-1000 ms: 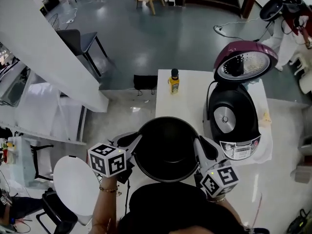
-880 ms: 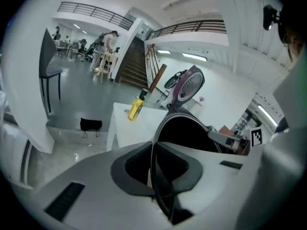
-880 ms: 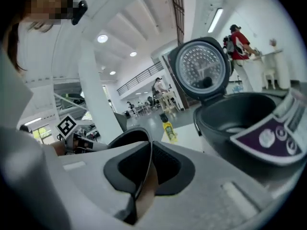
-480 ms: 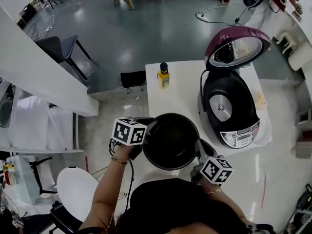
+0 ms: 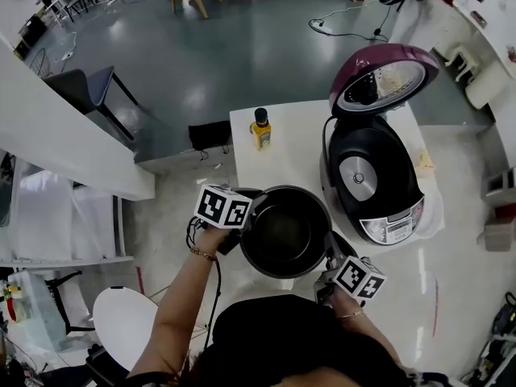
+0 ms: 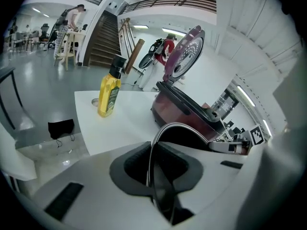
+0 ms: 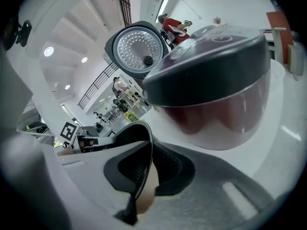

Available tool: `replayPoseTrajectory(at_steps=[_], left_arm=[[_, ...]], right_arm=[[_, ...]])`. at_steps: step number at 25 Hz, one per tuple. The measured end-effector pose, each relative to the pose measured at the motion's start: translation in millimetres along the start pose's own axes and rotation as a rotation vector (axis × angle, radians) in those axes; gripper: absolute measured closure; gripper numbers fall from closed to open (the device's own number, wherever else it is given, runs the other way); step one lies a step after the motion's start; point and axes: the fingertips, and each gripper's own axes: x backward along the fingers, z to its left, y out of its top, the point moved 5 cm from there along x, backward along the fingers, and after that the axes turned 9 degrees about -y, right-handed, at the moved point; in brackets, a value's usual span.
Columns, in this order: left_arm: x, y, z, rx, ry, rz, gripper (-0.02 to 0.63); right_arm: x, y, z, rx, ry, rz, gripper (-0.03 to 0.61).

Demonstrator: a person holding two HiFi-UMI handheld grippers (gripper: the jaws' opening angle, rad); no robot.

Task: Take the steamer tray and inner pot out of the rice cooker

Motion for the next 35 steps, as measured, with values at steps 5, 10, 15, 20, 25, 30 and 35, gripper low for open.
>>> replayPoseTrajectory(at_steps=[5, 10, 15, 20, 25, 30, 35], left_arm=[[5, 4, 0, -0.067, 0.023, -0.065, 0.572], [28, -6, 3, -0.063, 0.060, -0.158, 0.544], [78, -8, -2, -0.049, 0.144, -0.340, 0.534], [123, -9, -23, -0.075, 0.194, -0.551, 0.534], [159, -17, -62, -0.190, 0.295, -0.717, 0.555], [175, -26, -113, -0.355, 0.426, -0.849, 0.590], [177, -36, -142, -0.413, 0.524, -0.947, 0.611]], right_arm=[[0, 5, 2, -0.033, 0.044, -0.023, 0.549], [17, 14, 4, 0.039, 0.058, -0.096, 0.549], [46, 18, 7, 0.206, 0.028, -0.172, 0.549], [65, 30, 27, 0.414, 0.068, -0.273, 0.548], [78, 39, 56, 0.558, 0.143, -0.379, 0.546], [79, 40, 78, 0.625, 0.168, -0.464, 0.548], [76, 40, 94, 0.693, 0.215, -0.477, 0.551]])
